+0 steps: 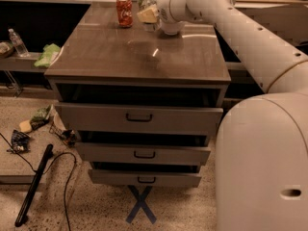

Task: Place 7up can into white bowl

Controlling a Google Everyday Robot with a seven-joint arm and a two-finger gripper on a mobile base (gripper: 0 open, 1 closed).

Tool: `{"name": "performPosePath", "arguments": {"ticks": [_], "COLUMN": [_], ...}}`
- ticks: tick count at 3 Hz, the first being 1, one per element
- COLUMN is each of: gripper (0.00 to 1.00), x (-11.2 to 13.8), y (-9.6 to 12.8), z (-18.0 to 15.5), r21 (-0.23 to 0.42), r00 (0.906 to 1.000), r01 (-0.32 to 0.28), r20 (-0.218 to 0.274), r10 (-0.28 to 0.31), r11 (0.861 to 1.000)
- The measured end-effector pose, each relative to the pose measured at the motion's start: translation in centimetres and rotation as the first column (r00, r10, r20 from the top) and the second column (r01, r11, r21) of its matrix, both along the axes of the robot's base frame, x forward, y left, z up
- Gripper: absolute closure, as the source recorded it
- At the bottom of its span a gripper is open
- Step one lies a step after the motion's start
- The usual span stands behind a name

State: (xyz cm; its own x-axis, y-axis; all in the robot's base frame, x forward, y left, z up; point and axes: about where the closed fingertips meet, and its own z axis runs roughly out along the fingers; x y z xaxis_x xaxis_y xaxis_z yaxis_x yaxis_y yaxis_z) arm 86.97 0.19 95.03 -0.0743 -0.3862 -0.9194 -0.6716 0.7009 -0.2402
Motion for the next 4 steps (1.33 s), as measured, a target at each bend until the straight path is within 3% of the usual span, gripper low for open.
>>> {"name": "performPosePath", "arguments": {"ticks": [1, 2, 3, 4], "gripper": [1.0, 1.0, 1.0, 1.0], "x": [1.9, 3.9, 6.4, 8.3], "y": [0.0, -1.5, -4.7, -8.1], "z": [1.8, 4.6, 4.4, 3.7], "r21": [-0.015, -0.034, -0.002, 0.039], "r00": [0.9992, 0.995, 0.9875, 0.9687], "r01": [0.027, 0.071, 0.147, 0.244], "r20": [0.03, 0.073, 0.058, 0.04], "r10": [-0.027, -0.068, -0.147, -0.245], "r11": [1.0, 0.997, 0.989, 0.969]}}
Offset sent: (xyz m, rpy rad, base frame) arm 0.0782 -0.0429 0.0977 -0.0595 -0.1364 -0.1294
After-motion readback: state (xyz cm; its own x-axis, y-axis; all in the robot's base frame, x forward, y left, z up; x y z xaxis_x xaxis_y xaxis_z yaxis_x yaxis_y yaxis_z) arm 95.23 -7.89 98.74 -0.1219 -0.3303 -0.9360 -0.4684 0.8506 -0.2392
